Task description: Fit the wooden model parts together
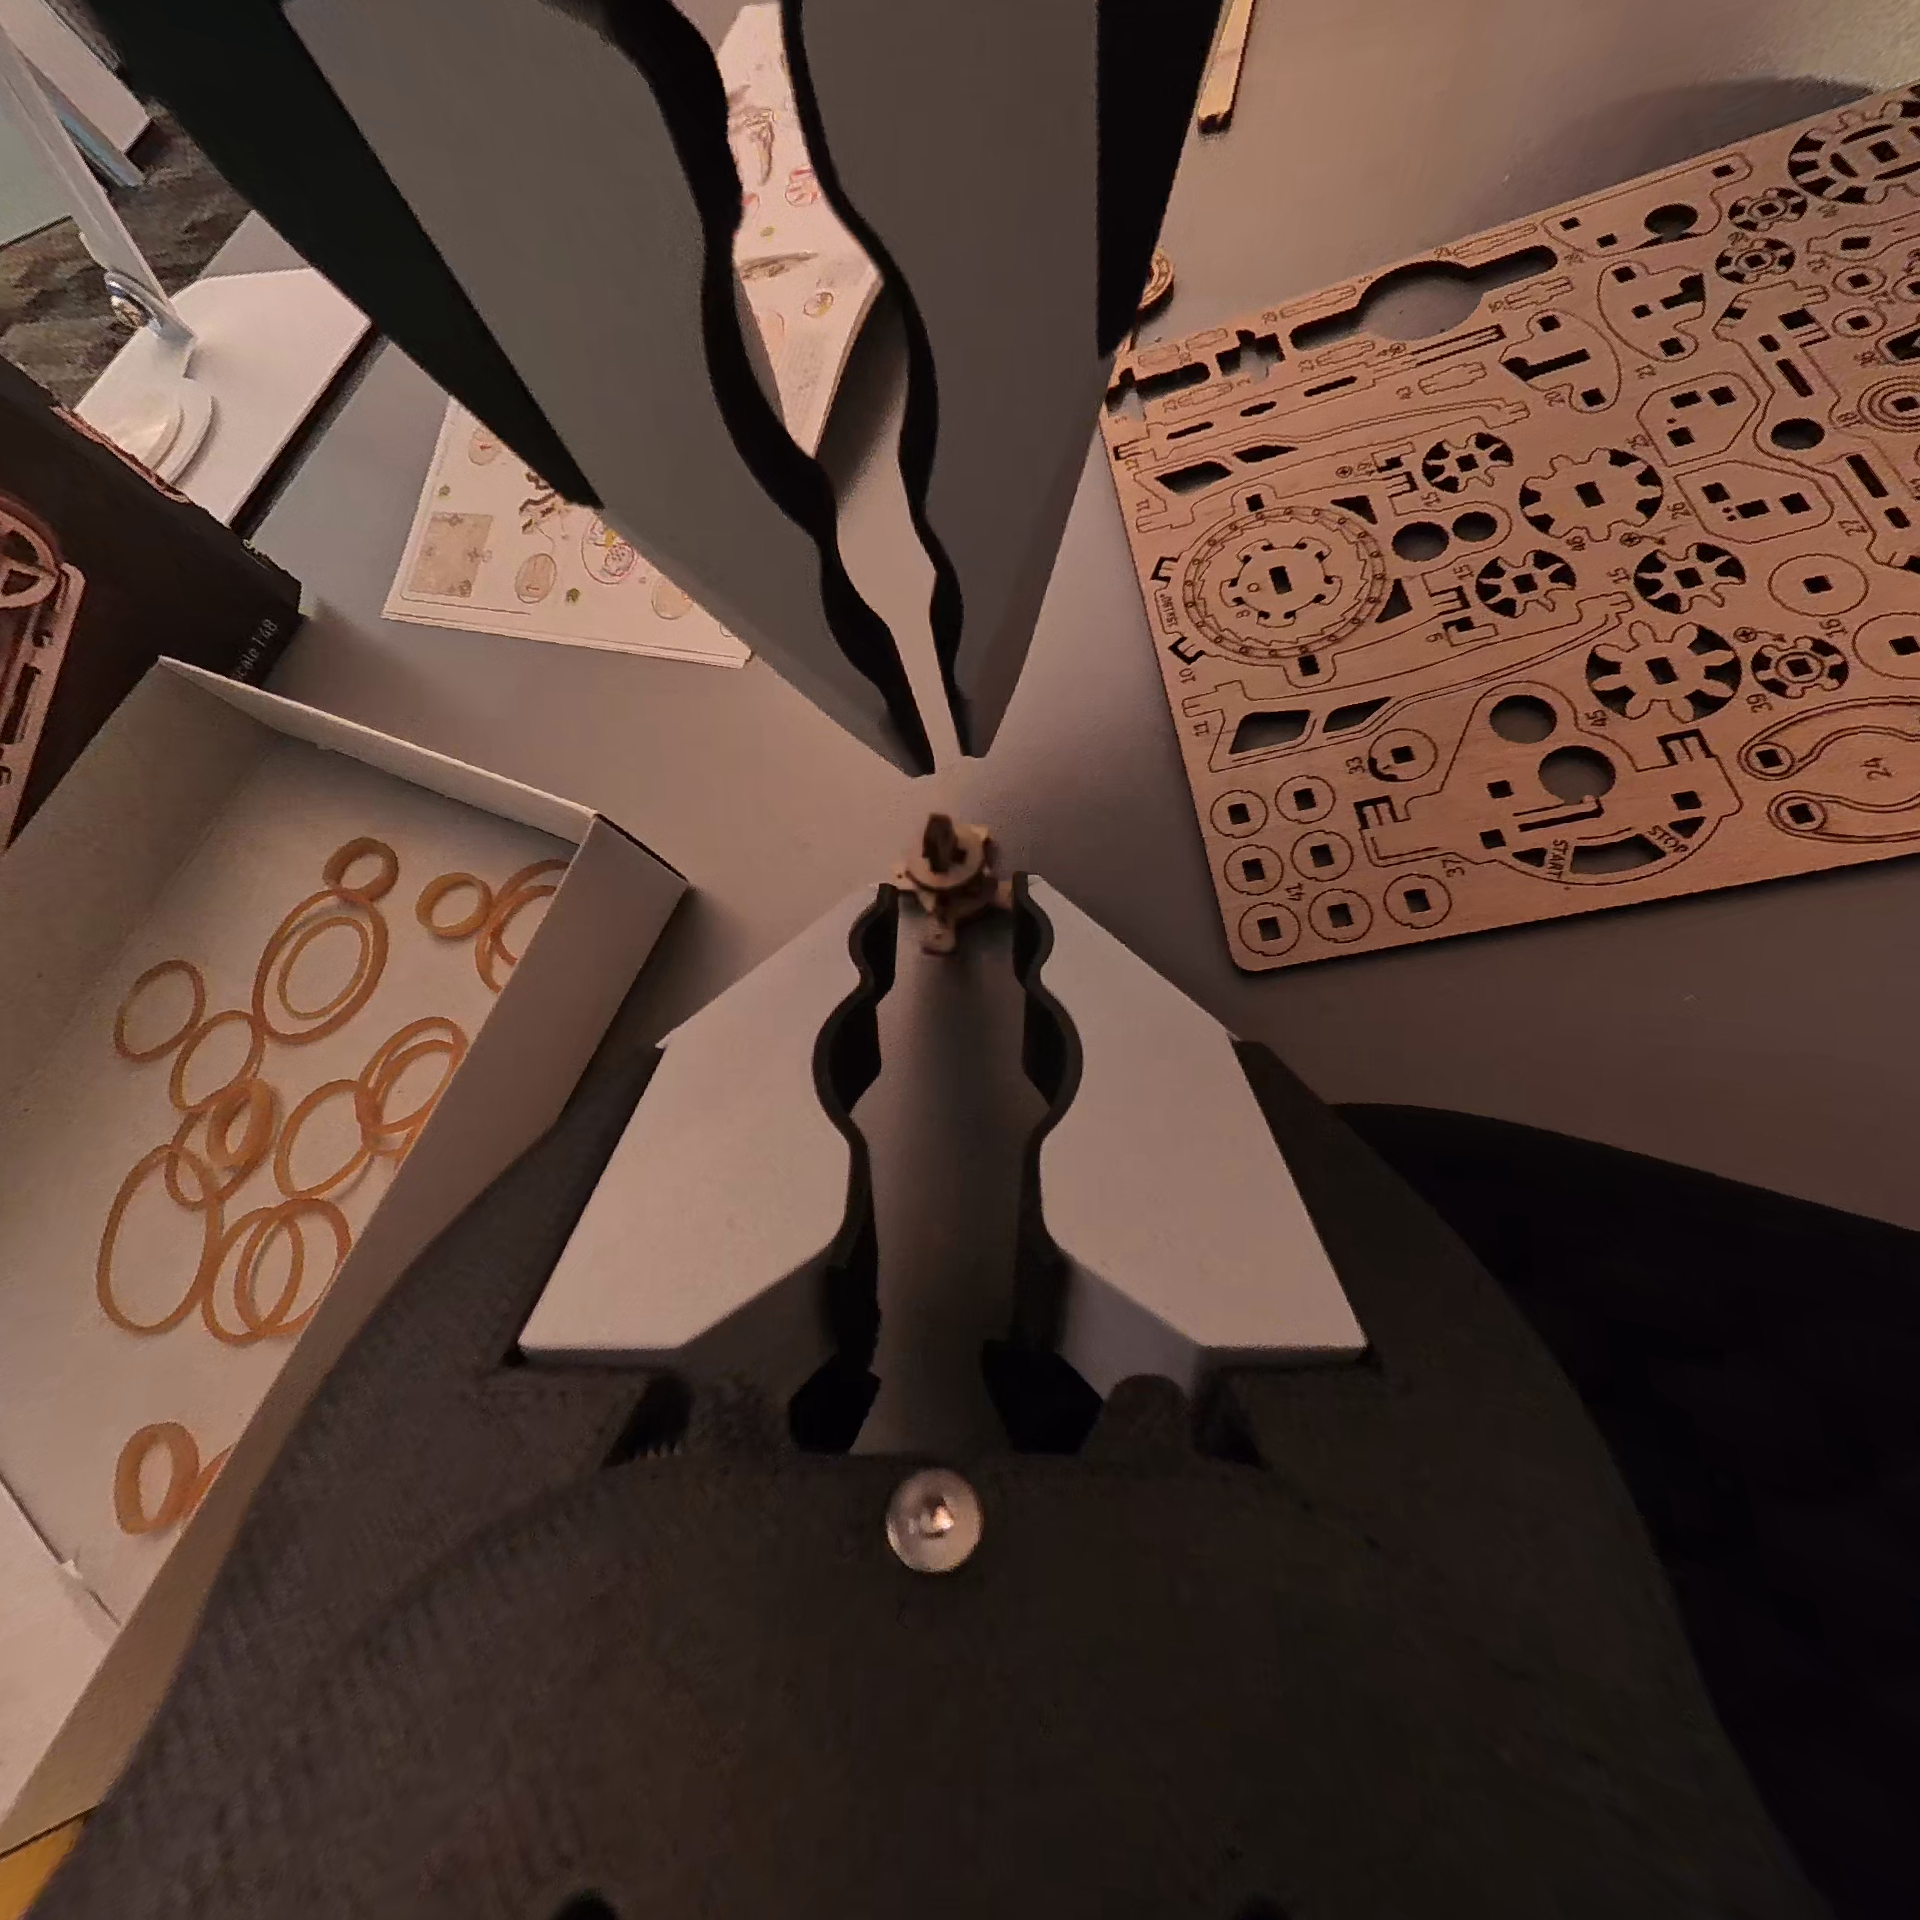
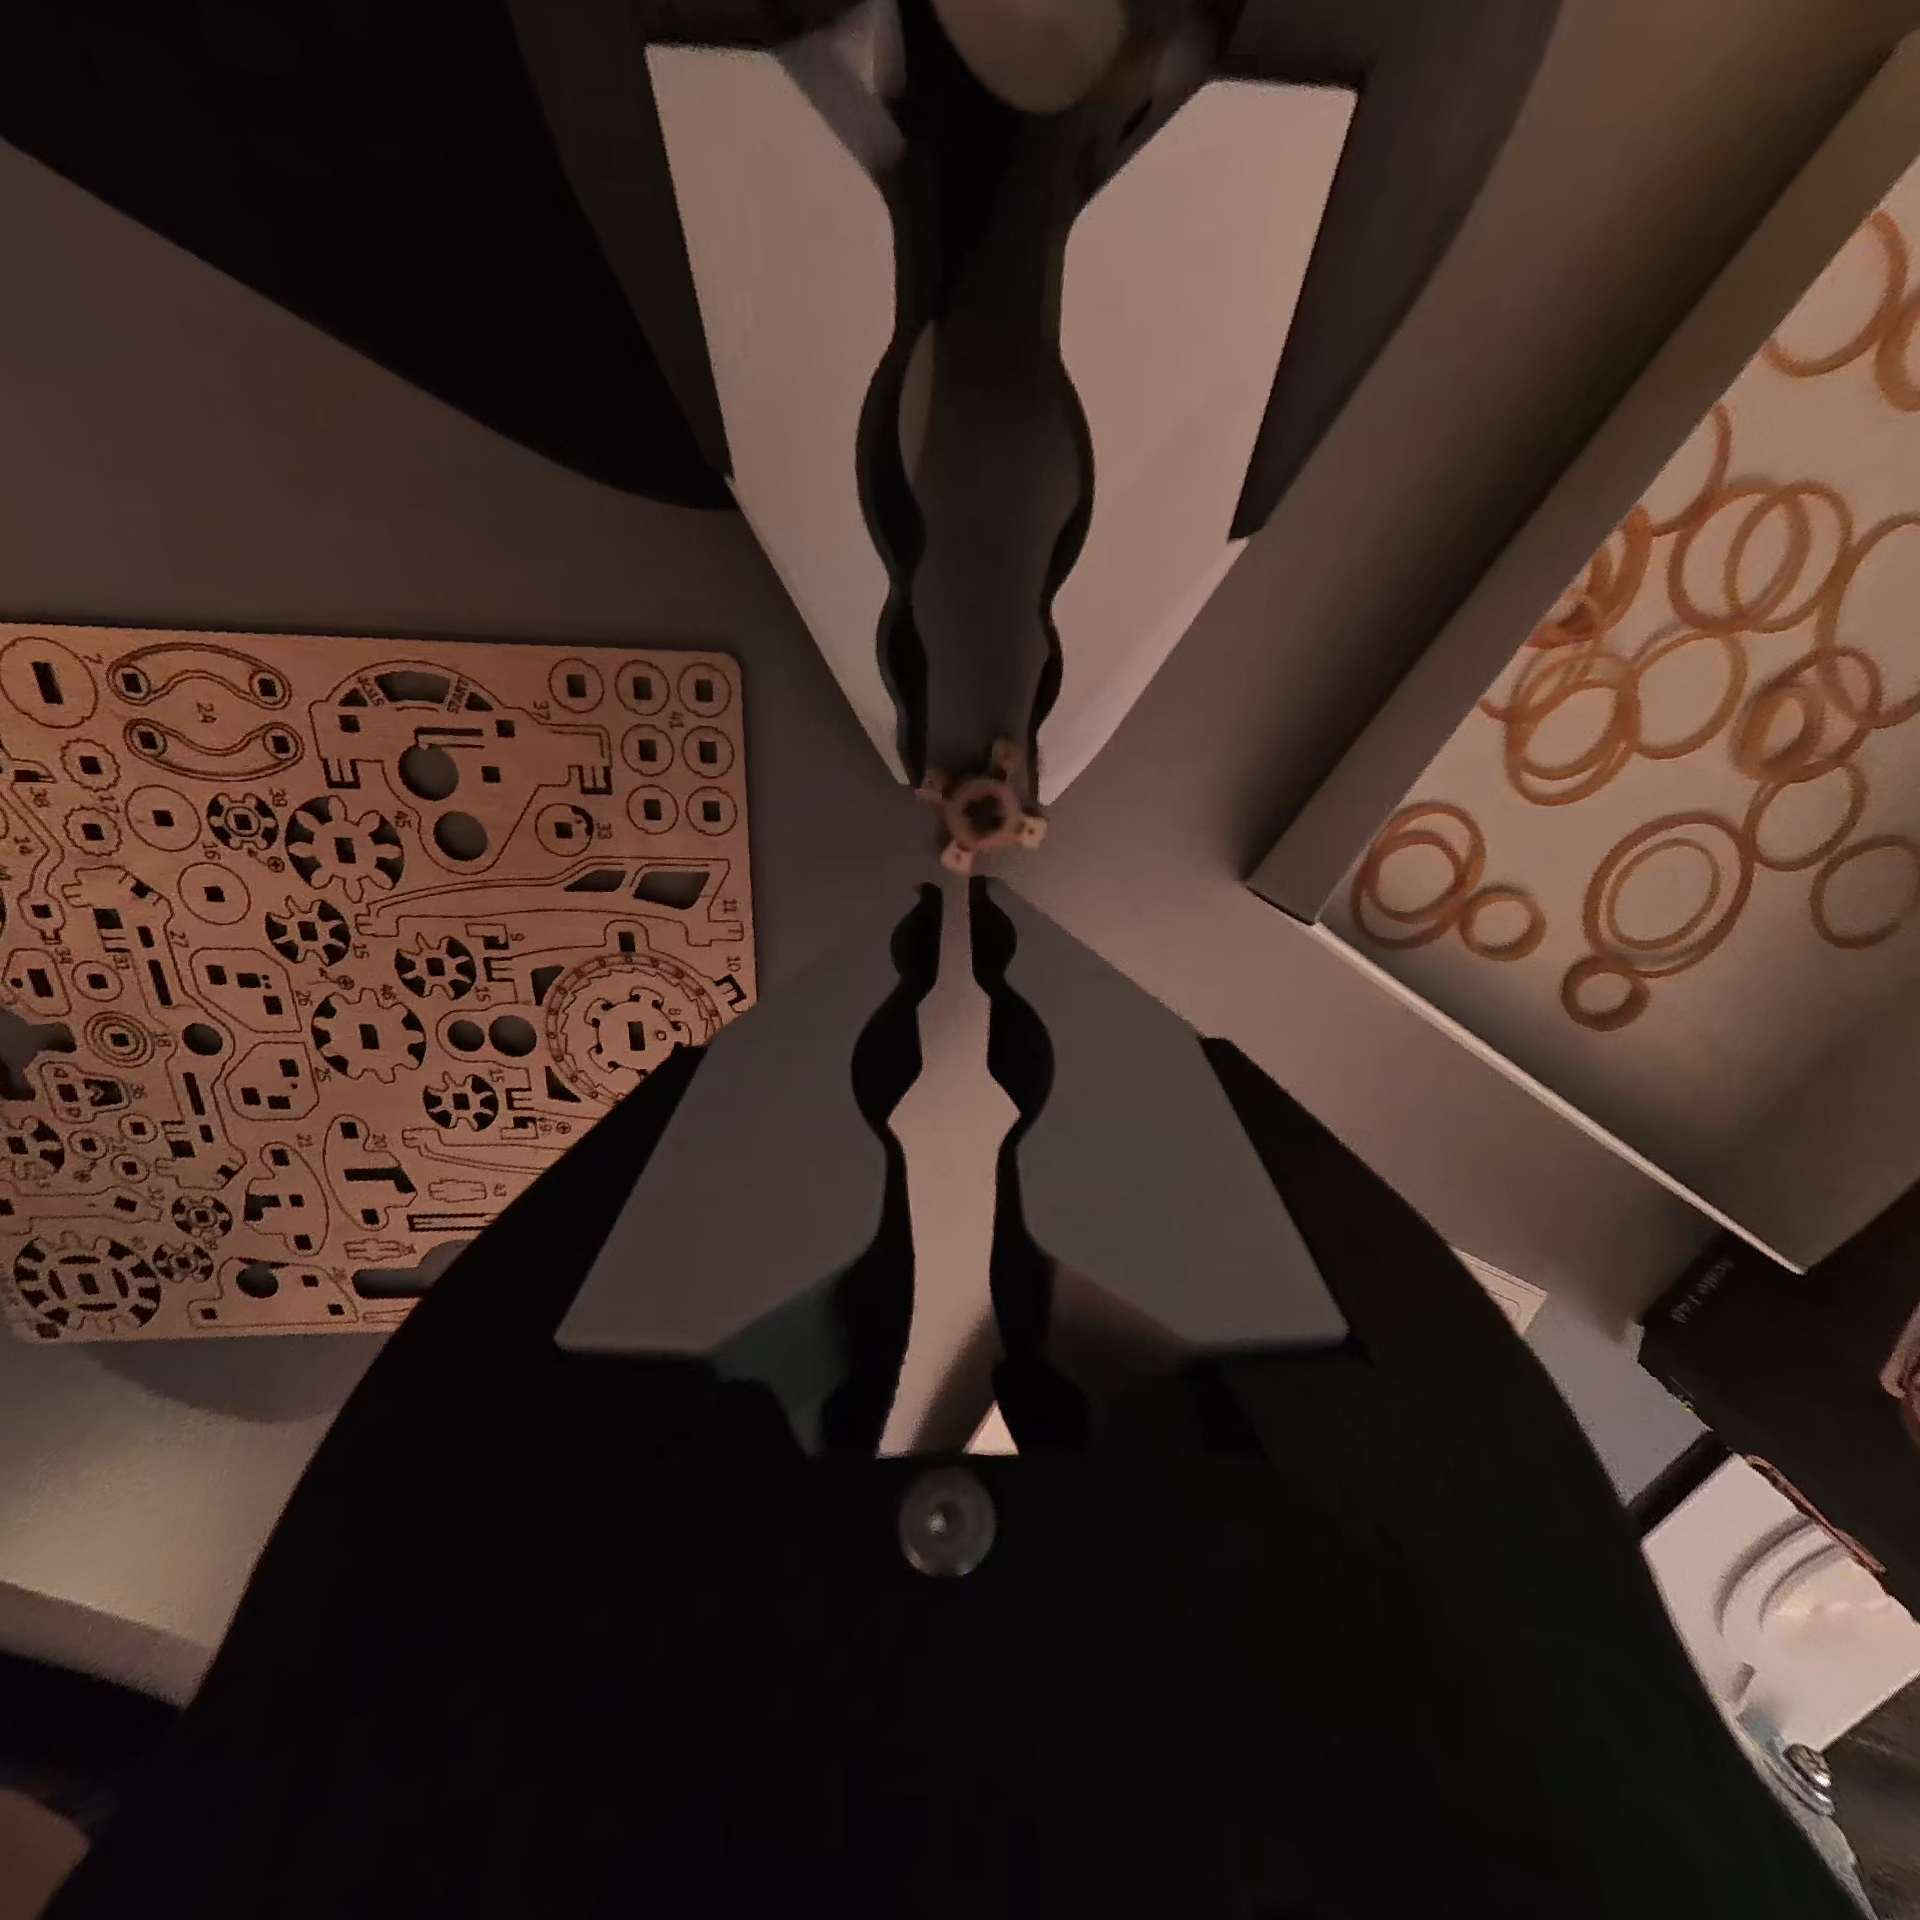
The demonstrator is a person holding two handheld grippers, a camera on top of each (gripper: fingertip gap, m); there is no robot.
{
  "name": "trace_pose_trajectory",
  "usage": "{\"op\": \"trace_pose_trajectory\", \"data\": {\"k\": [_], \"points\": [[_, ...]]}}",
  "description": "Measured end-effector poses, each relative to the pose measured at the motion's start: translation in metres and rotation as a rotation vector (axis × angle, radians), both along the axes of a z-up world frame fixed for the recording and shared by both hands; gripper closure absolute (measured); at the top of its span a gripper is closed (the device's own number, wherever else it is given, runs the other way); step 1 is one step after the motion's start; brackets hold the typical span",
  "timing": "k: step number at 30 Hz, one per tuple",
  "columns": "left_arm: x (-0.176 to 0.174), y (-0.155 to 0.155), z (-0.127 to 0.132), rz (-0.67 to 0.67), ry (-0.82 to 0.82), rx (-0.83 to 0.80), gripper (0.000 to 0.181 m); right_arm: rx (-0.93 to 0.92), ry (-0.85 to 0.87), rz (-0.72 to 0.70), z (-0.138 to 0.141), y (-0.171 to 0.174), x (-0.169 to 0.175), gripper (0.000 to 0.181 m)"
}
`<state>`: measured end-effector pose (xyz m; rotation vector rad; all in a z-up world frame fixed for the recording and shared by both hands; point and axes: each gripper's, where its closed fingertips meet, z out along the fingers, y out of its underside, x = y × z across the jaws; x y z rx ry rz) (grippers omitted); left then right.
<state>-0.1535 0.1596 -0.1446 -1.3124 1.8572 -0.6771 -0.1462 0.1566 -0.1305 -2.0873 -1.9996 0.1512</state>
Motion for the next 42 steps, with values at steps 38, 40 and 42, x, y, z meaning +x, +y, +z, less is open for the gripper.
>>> {"op": "trace_pose_trajectory", "data": {"k": [38,40,42], "points": [[-0.005,0.011,-0.002,0.081,0.024,0.0,0.157,0.014,0.05,0.009,-0.007,0.011,-0.022,0.179],[-0.007,0.012,-0.001,0.098,0.029,-0.02,0.156,-0.004,0.022,0.007,-0.014,0.011,-0.017,0.177],[-0.008,0.012,0.001,0.111,0.033,-0.033,0.158,-0.003,0.036,-0.004,-0.013,0.012,-0.016,0.179]]}}
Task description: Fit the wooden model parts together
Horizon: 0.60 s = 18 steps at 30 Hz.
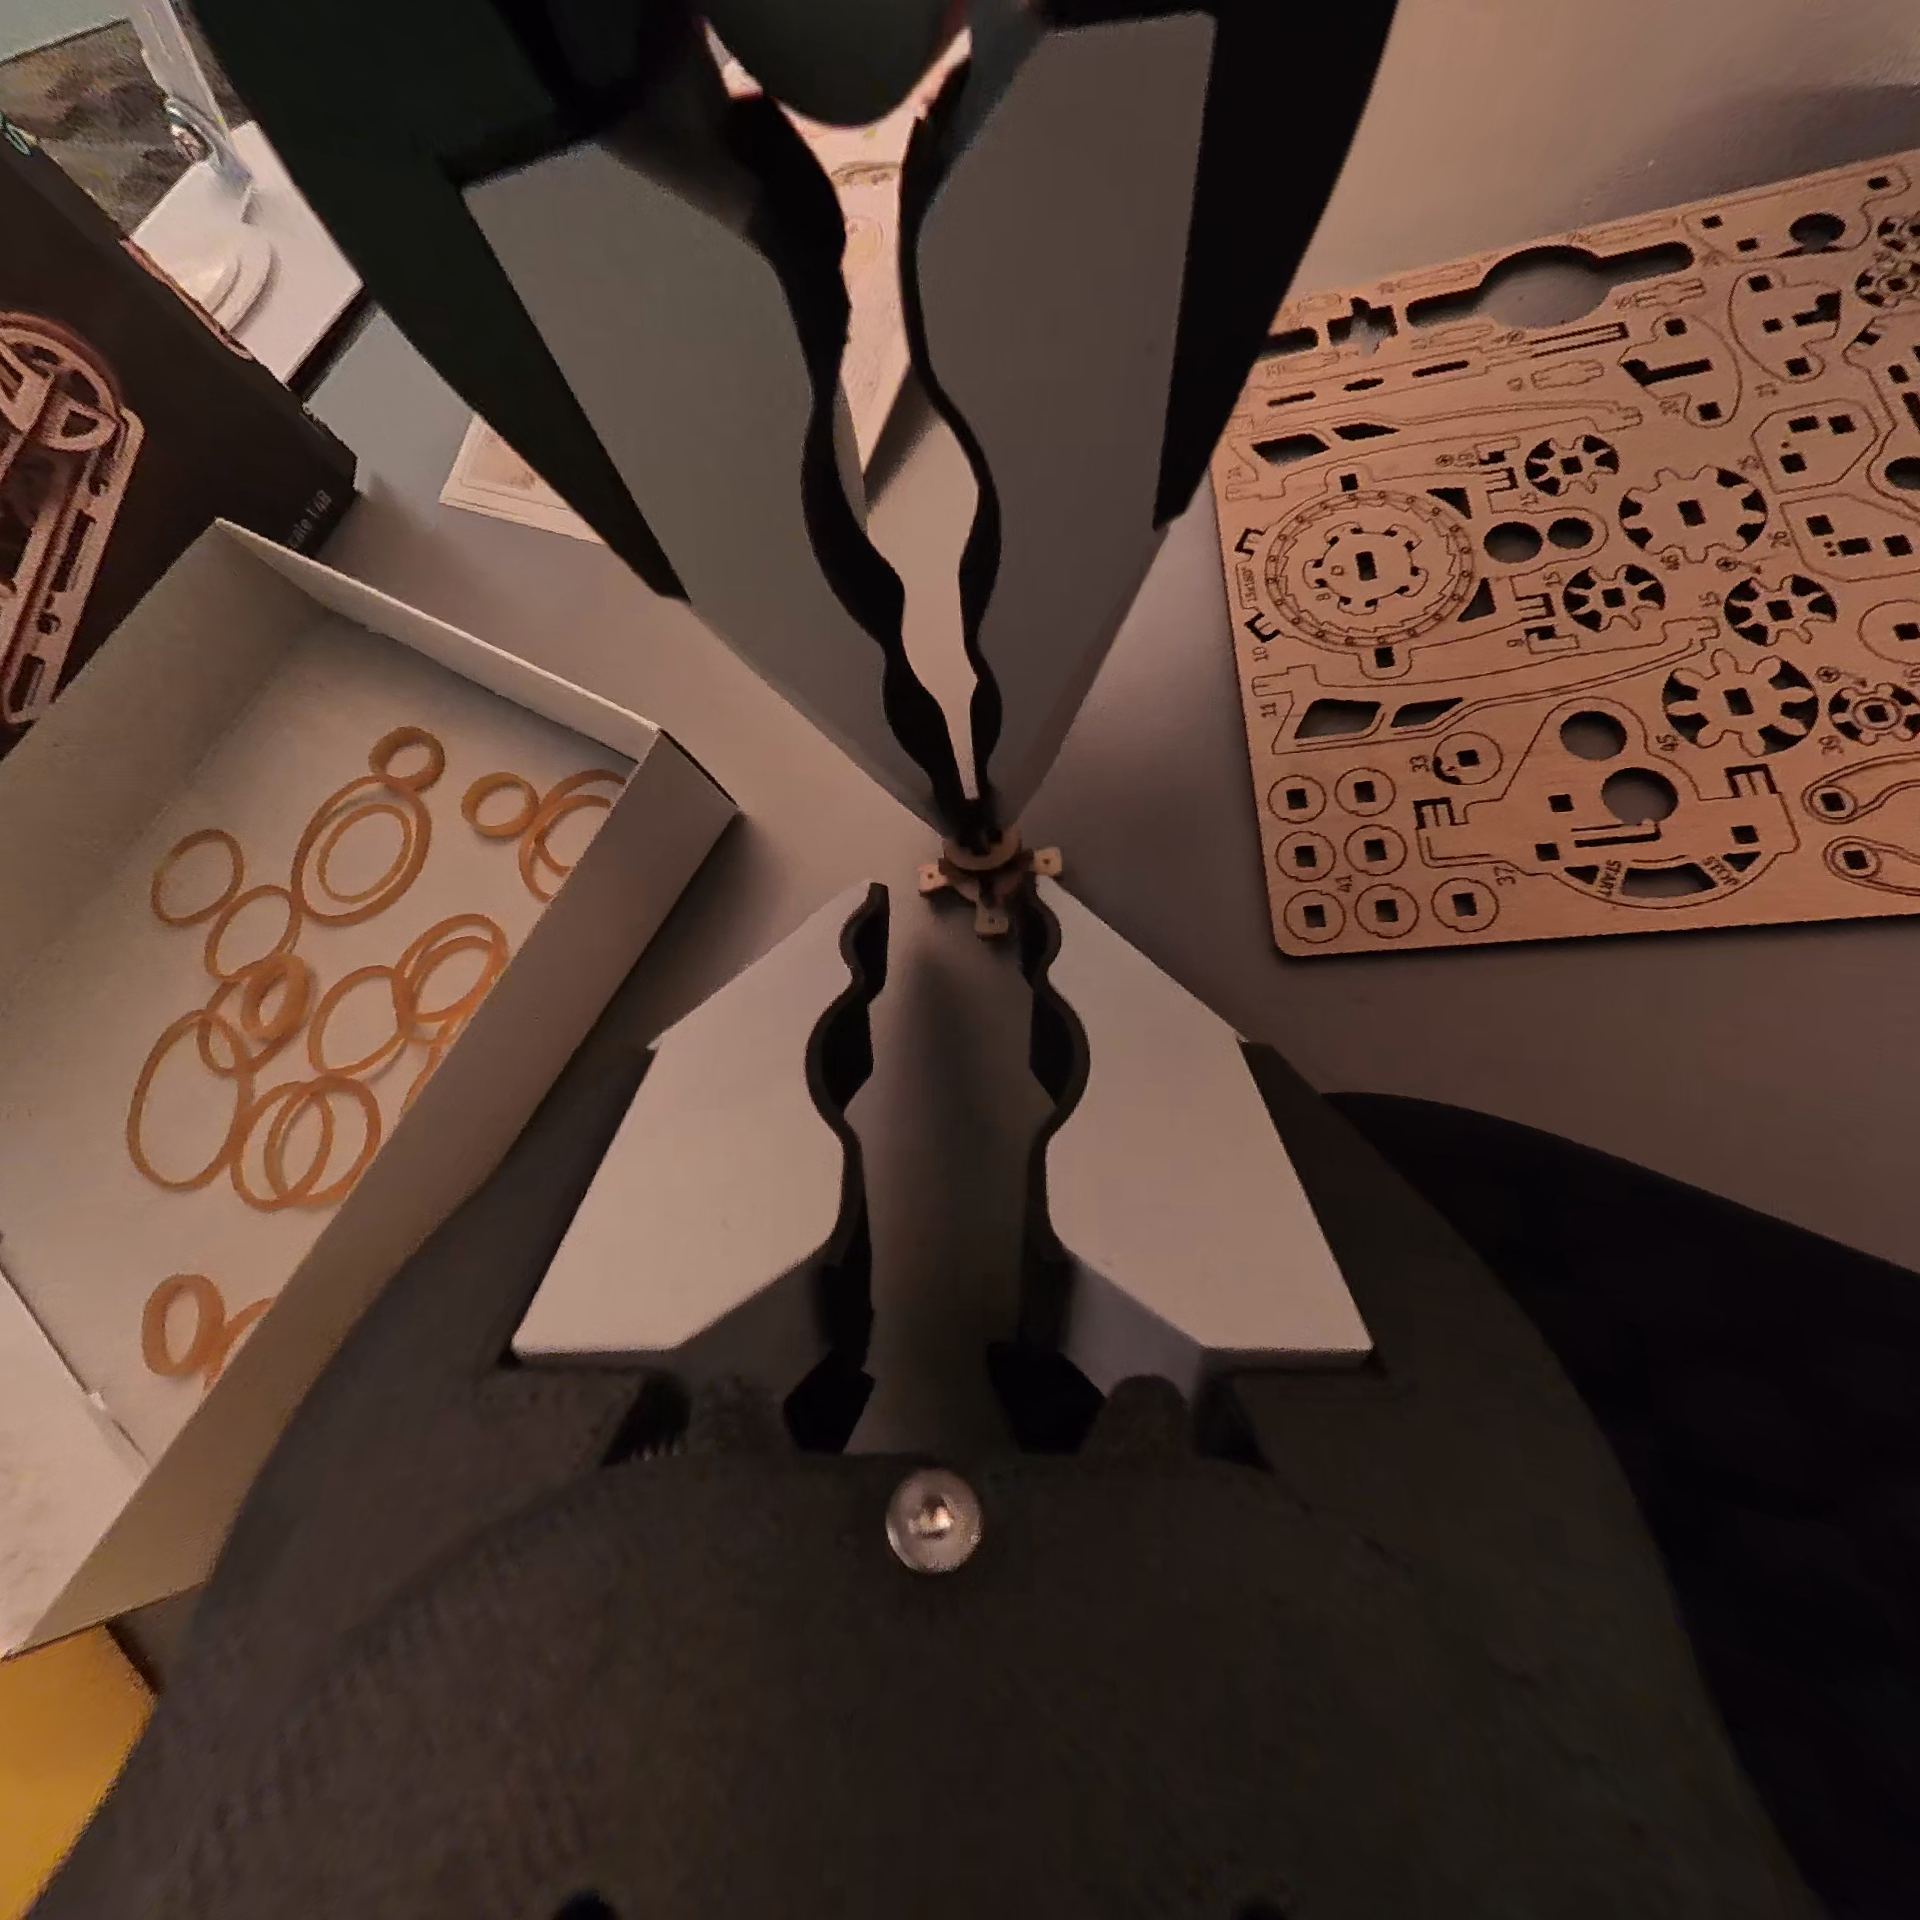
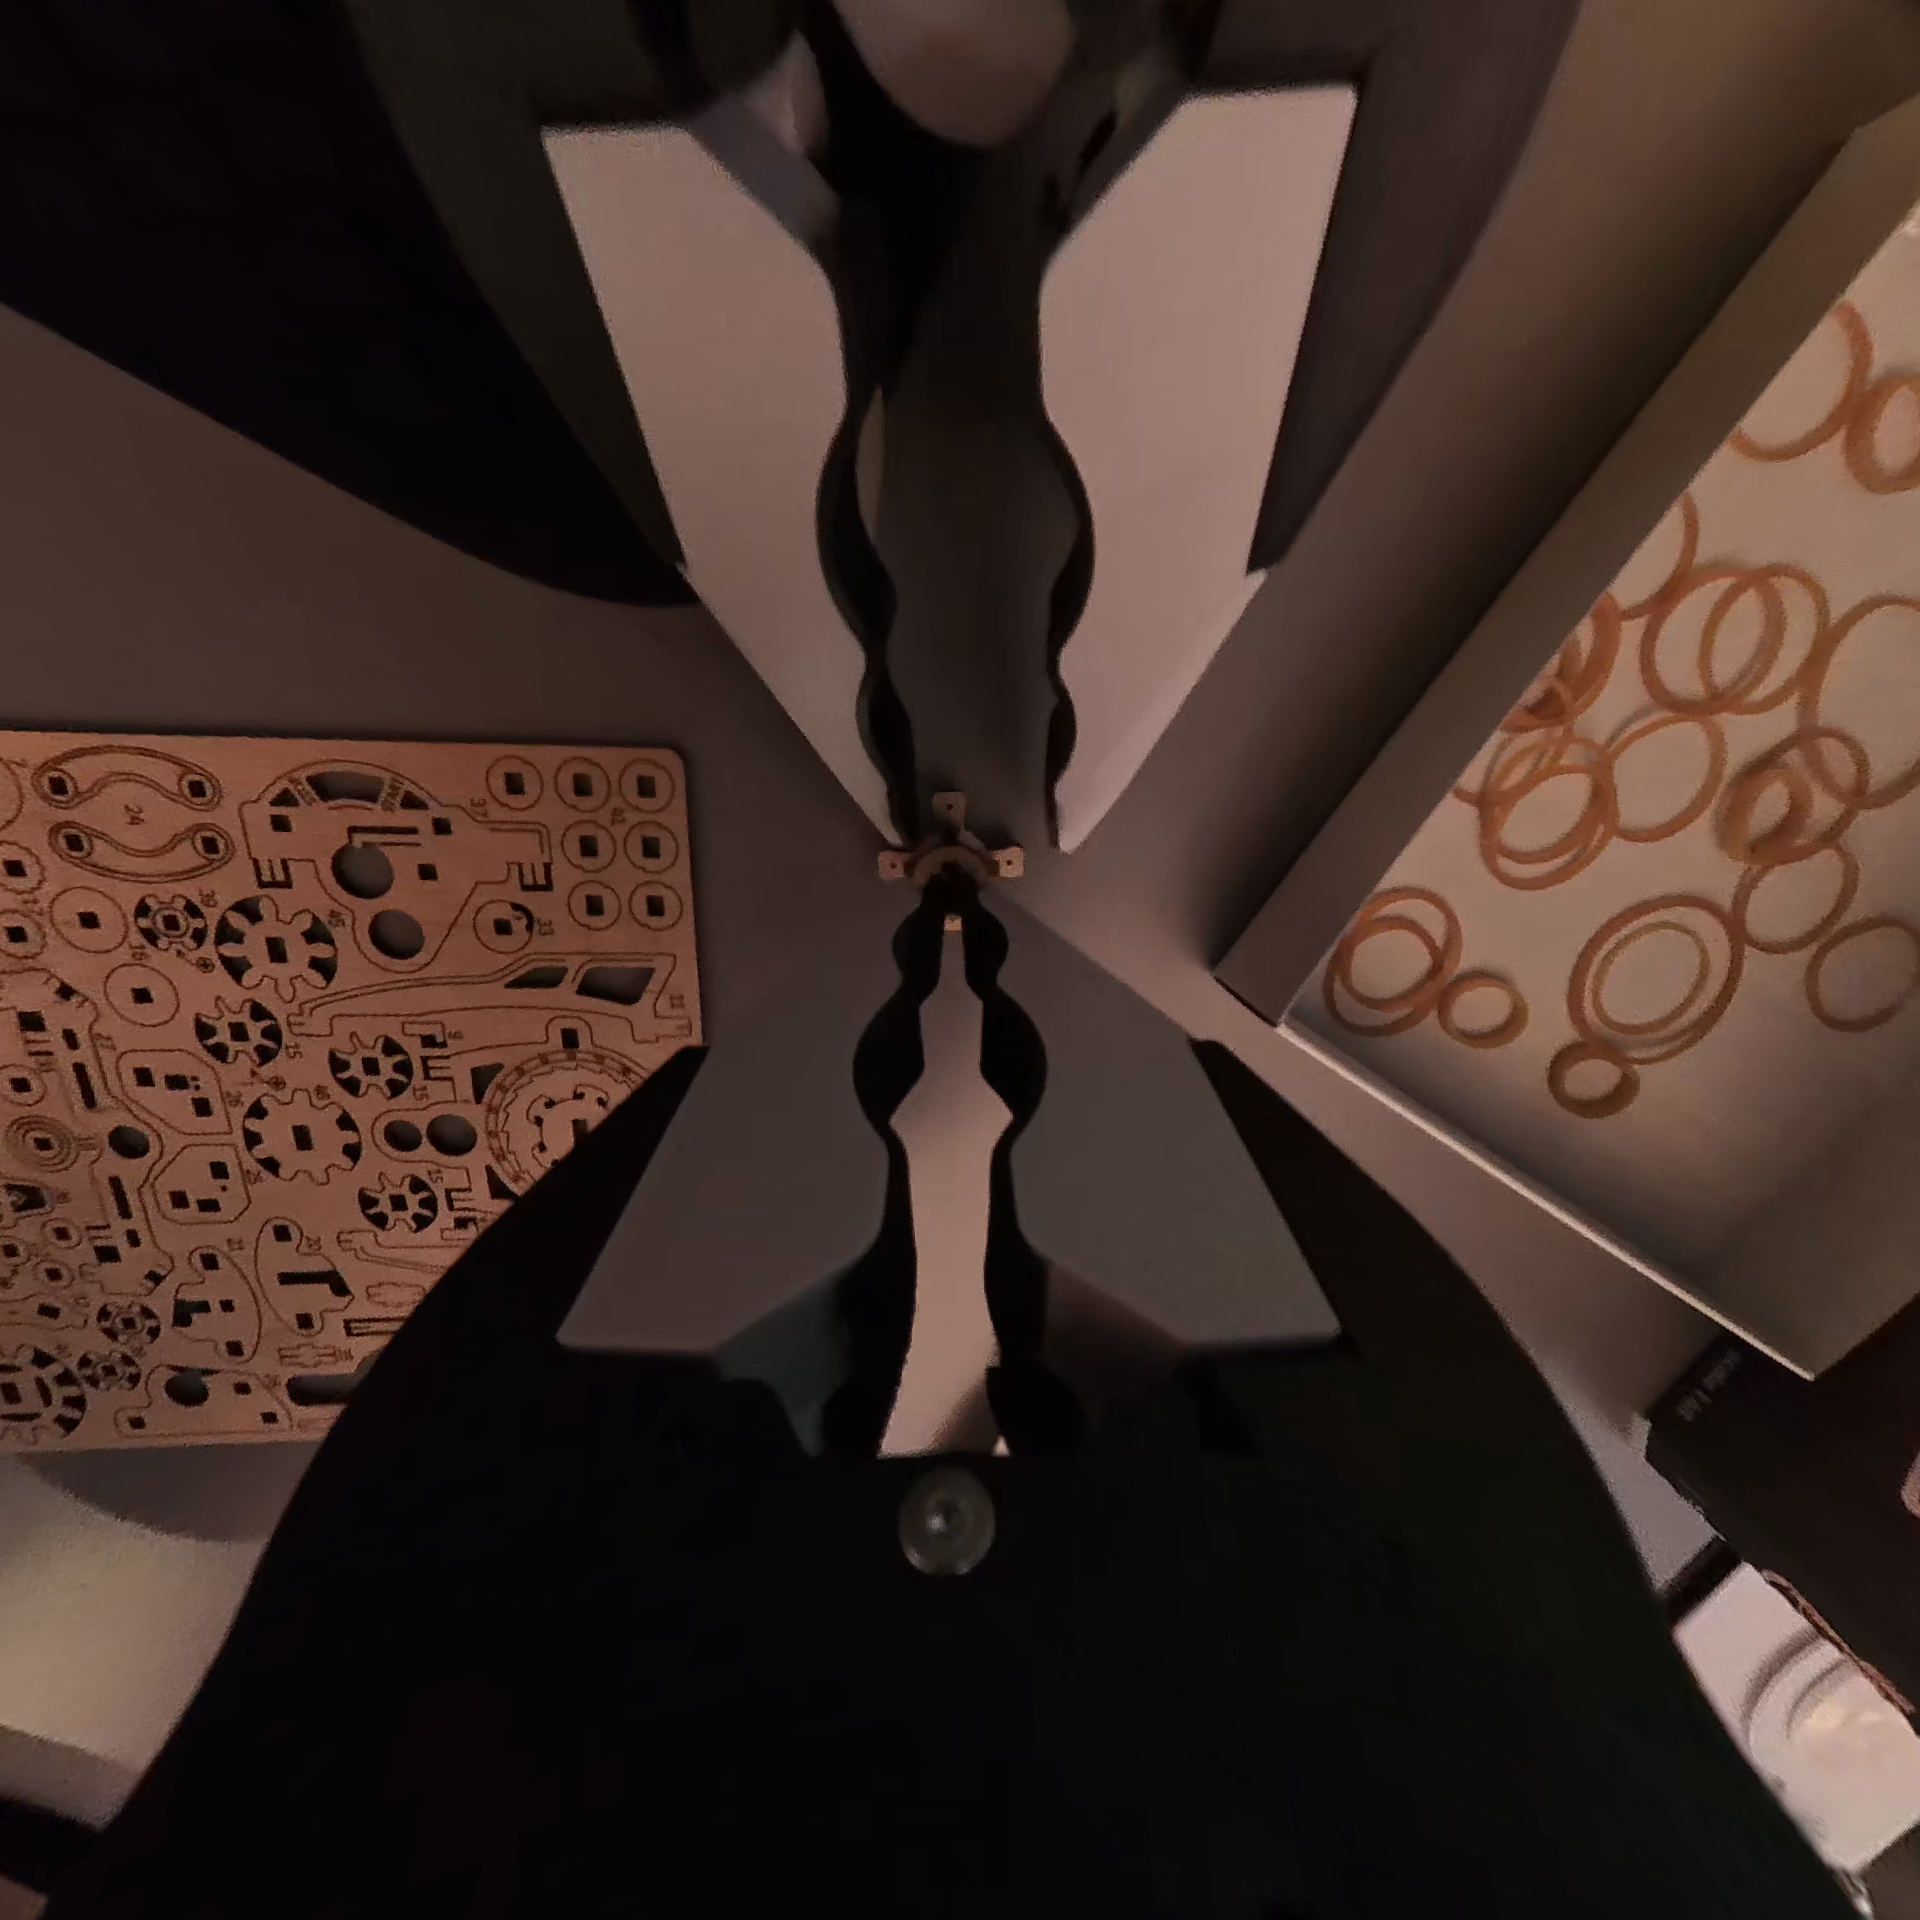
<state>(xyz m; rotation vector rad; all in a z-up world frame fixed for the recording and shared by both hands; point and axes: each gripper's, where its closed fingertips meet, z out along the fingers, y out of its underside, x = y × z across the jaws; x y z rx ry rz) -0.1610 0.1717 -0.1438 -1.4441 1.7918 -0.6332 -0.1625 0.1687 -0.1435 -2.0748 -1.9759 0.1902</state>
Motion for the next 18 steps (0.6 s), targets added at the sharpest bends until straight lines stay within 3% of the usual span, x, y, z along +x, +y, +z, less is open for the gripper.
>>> {"op": "trace_pose_trajectory", "data": {"k": [18], "points": [[-0.0015,0.0,-0.0023,0.011,0.023,0.021,0.164,0.001,-0.006,0.003,0.0047,0.0007,-0.0013,0.175]]}}
